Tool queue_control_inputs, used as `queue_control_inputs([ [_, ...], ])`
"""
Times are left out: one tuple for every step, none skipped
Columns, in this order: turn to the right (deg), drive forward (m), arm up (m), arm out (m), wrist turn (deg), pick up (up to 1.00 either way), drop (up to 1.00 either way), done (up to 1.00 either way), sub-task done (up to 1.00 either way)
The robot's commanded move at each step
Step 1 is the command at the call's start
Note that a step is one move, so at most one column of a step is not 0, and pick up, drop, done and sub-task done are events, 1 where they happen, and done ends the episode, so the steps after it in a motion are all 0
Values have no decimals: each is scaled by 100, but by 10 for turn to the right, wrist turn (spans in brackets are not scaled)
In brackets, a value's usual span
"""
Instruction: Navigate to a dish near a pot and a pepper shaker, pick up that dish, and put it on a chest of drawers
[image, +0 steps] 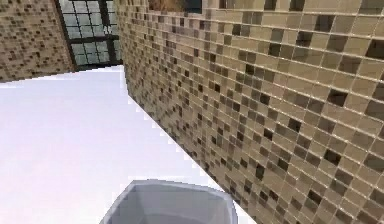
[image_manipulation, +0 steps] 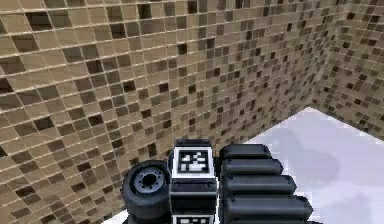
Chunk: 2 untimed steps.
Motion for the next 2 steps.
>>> queue_control_inputs([
  [0, 10, 0, 0, 0, 0, 0, 0, 0],
  [-240, 0, 0, 0, 0, 0, 0, 0, 0],
])
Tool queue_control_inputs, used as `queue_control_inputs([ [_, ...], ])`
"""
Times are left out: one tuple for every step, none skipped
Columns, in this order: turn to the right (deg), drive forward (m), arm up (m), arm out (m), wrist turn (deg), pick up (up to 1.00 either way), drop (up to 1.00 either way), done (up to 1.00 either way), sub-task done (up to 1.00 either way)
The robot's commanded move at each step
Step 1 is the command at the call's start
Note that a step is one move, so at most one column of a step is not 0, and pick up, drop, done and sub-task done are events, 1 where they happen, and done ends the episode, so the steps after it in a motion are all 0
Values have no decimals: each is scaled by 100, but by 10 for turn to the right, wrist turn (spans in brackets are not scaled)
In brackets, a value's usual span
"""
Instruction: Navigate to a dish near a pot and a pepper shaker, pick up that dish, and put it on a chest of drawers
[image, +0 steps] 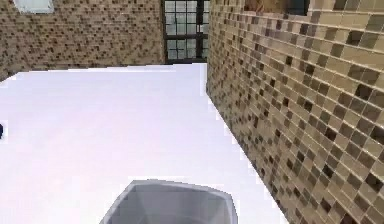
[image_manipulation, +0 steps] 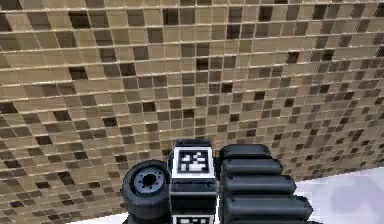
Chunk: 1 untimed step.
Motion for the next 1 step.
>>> queue_control_inputs([
  [0, 50, 0, 0, 0, 0, 0, 0, 0],
])
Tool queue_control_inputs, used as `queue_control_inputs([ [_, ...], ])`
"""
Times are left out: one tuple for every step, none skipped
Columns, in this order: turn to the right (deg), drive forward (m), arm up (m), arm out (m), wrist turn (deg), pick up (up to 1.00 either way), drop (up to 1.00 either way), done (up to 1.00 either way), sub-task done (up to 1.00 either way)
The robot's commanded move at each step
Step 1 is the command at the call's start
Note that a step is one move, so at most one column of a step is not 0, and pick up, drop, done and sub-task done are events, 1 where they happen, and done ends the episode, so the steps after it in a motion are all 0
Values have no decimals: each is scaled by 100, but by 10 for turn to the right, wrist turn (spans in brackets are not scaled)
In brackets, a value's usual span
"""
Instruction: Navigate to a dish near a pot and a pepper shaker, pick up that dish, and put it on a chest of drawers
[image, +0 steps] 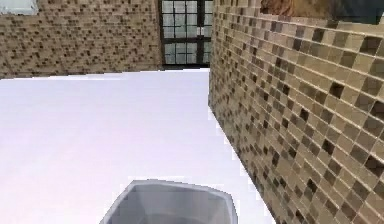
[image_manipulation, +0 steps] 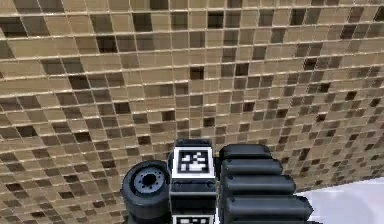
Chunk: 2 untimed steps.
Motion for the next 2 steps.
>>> queue_control_inputs([
  [-450, 0, 0, 0, 0, 0, 0, 0, 0],
  [-60, 0, 0, 0, 0, 0, 0, 0, 0],
])
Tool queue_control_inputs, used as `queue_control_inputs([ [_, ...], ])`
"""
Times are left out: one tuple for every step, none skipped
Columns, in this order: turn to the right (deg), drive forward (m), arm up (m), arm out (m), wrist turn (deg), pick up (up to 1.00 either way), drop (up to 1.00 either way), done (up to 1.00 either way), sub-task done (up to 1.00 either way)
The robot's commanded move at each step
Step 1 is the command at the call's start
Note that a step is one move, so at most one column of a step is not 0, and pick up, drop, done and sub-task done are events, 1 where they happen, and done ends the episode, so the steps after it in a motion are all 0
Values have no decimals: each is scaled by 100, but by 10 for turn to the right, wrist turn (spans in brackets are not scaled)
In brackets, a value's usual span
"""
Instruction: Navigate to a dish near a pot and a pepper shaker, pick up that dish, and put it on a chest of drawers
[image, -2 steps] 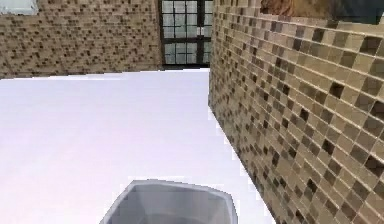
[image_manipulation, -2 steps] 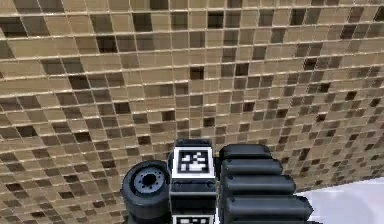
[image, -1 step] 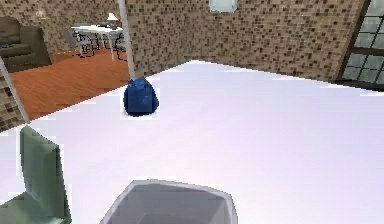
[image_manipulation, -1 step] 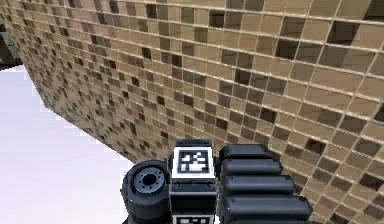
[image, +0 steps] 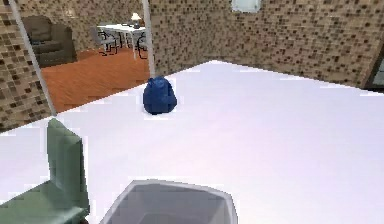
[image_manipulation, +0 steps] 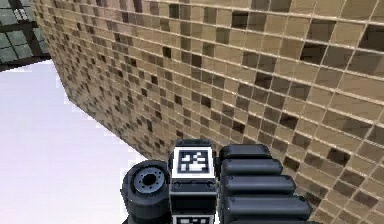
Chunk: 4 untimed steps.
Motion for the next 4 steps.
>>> queue_control_inputs([
  [0, 100, 0, 0, 0, 0, 0, 0, 0],
  [-270, 0, 0, 0, 0, 0, 0, 0, 0],
  [0, 5, 0, 0, 0, 0, 0, 0, 0],
  [-210, 0, 0, 0, 0, 0, 0, 0, 0],
])
